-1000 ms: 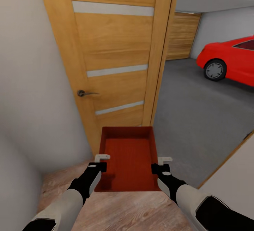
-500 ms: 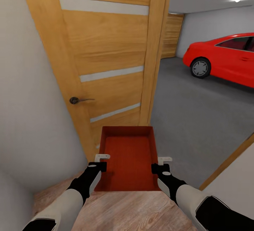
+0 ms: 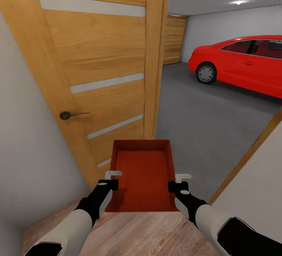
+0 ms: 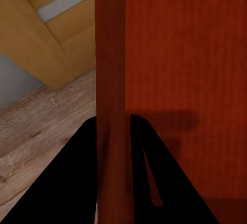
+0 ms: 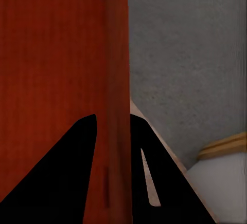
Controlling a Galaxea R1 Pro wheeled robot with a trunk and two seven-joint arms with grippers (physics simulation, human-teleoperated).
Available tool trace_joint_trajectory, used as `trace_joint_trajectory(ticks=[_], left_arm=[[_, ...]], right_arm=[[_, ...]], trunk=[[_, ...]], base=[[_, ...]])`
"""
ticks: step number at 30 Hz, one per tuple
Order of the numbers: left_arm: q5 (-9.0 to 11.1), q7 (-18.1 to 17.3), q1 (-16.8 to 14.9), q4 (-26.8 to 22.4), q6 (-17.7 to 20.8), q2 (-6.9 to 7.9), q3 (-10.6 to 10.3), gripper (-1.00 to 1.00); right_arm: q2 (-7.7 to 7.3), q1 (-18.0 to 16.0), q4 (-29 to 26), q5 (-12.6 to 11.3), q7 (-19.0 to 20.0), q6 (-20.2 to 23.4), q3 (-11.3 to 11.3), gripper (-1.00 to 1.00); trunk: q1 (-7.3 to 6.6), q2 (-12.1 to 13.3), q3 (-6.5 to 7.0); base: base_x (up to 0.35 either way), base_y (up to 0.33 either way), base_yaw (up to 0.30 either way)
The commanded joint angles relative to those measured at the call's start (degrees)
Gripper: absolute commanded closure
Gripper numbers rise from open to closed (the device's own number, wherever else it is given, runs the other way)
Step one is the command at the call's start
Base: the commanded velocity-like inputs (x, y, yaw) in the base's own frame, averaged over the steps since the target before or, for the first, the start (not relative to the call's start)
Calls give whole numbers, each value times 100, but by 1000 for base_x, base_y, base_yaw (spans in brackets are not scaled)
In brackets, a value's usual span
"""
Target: Move the two storage containers from the living room to the garage. In the garage, place one container on the floor and stack the other container on top of it (either order is fine).
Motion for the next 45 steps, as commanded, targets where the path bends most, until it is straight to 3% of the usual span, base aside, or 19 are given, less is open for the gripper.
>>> trace_joint_trajectory(ticks=[1,18,33,45], left_arm=[[49,47,1,292,62,7,-65,100],[49,47,1,299,68,6,-65,100],[52,47,1,301,71,5,-65,100],[40,47,1,292,70,7,-65,100]], right_arm=[[-16,-11,-16,47,-31,-23,-78,100],[-15,-11,-16,50,-31,-23,-78,100],[-16,-11,-16,54,-30,-23,-78,100],[-8,-11,-16,54,-31,-23,-78,100]], trunk=[[3,-12,-10],[3,-12,-10],[3,-12,-10],[3,-12,-10]], base=[[0,0,-223],[7,5,-215],[206,217,-26],[53,50,-268]])
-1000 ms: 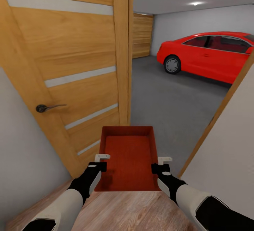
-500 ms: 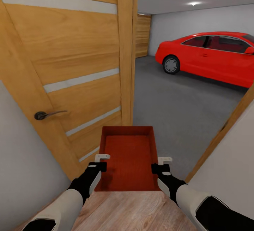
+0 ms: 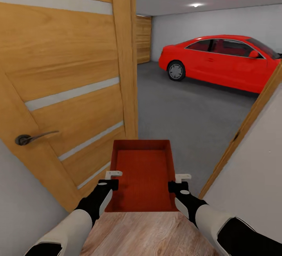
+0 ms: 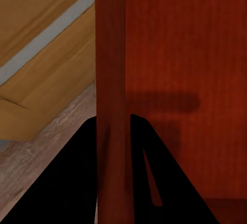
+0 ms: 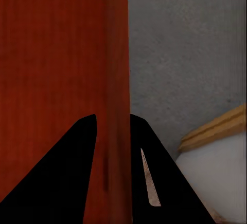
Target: Move the two storage containers from the living room to the garage. In the garage, place one container on the floor and stack the other container on top of it (either order is fine).
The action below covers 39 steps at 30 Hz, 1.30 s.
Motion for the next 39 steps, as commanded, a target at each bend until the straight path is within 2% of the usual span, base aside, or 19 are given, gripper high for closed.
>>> trace_joint_trajectory(ticks=[1,12,18,39], left_arm=[[45,48,1,298,64,7,-65,100],[45,48,1,297,62,7,-65,100],[45,48,1,297,62,7,-65,100],[51,48,1,306,64,7,-65,100]], right_arm=[[-10,-11,-14,45,-32,-25,-69,100],[-16,-11,-14,45,-32,-25,-69,100],[-15,-11,-14,45,-32,-25,-69,100],[-21,-11,-14,46,-32,-24,-69,100]], trunk=[[3,-12,-10],[3,-12,-10],[3,-12,-10],[3,-12,-10]], base=[[1,1,-285],[0,0,-282],[11,22,-61],[145,269,-3]])
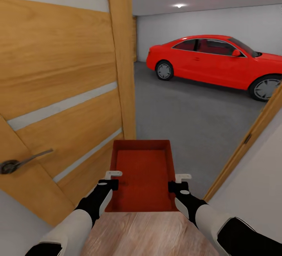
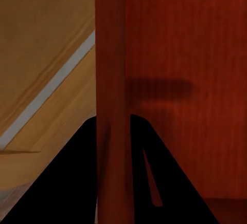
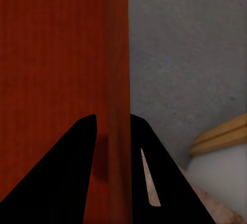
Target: Move the two storage containers from the living room to the garage. In the garage, place one container on the floor and stack the other container on top of it (either order is fine).
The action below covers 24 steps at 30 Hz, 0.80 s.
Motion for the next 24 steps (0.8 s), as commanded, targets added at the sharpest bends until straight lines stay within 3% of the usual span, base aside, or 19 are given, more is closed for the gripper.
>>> trace_joint_trajectory(ticks=[1,24], left_arm=[[46,44,0,305,63,7,-65,100],[43,44,0,300,61,0,-65,100]], right_arm=[[-22,-11,-14,46,-33,-25,-68,100],[-18,-11,-14,46,-33,-25,-68,100]], trunk=[[5,-12,-10],[5,-12,-10]], base=[[128,172,-76],[9,12,-188]])
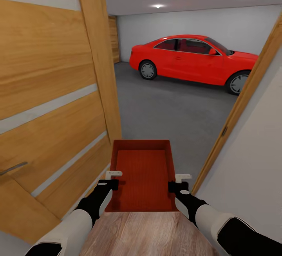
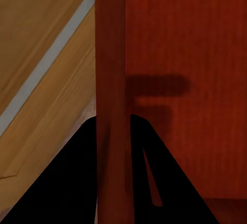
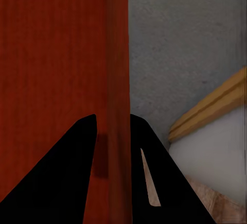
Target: Move the two storage containers from the living room to the garage. In the garage, place one container on the floor and stack the other container on top of it (either order is fine).
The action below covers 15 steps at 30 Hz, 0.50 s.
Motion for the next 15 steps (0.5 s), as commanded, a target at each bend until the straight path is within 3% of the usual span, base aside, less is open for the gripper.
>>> trace_joint_trajectory(ticks=[1,15], left_arm=[[58,46,1,301,58,7,-73,100],[58,46,1,305,61,4,-73,100]], right_arm=[[-14,-11,-13,39,-33,-25,-62,100],[-14,-11,-13,39,-33,-27,-62,100]], trunk=[[3,-12,-10],[3,-12,-10]], base=[[0,0,-177],[0,0,-164]])
